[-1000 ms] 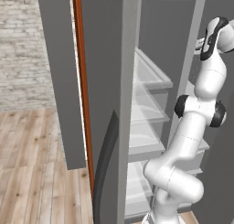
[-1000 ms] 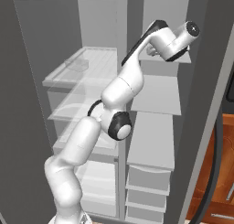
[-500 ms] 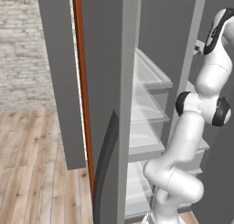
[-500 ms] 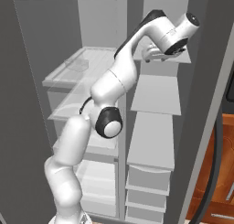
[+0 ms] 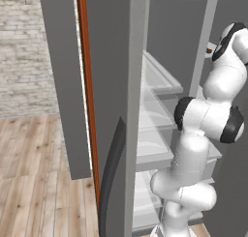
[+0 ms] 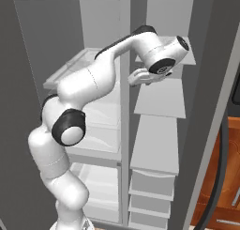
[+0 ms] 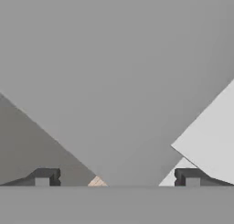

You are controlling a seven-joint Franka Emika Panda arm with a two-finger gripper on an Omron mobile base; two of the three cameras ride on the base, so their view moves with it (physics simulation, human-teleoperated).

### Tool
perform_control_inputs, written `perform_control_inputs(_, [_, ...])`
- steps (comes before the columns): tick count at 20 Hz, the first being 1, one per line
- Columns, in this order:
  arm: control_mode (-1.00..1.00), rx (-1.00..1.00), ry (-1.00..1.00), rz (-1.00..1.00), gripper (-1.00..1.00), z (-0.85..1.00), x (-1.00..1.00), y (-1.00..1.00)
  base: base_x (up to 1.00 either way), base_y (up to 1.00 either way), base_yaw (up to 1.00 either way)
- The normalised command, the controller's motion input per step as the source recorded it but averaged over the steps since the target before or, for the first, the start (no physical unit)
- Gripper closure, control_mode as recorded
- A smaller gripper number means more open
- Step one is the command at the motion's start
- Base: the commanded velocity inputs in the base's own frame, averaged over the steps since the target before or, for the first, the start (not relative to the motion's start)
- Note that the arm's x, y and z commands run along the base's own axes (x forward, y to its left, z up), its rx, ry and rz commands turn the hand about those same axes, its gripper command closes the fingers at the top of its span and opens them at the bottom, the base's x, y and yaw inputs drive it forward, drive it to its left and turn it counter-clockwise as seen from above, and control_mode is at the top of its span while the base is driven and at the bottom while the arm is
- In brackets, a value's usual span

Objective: There's a chicken drumstick in the fridge that needs to be moved to the freezer for freezing. Pick up the chicken drumstick from the fridge, place it on any shelf in the freezer, and close the fridge and freezer doors when done.

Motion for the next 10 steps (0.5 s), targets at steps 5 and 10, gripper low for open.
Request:
perform_control_inputs(5, [-1.00, 0.00, -0.03, -0.06, -1.00, -0.02, -0.94, 0.85, 0.00, 0.00, 0.00])
perform_control_inputs(10, [-1.00, 0.01, 0.00, -0.06, -1.00, 0.36, -0.49, 0.45, 0.00, 0.00, 0.00])
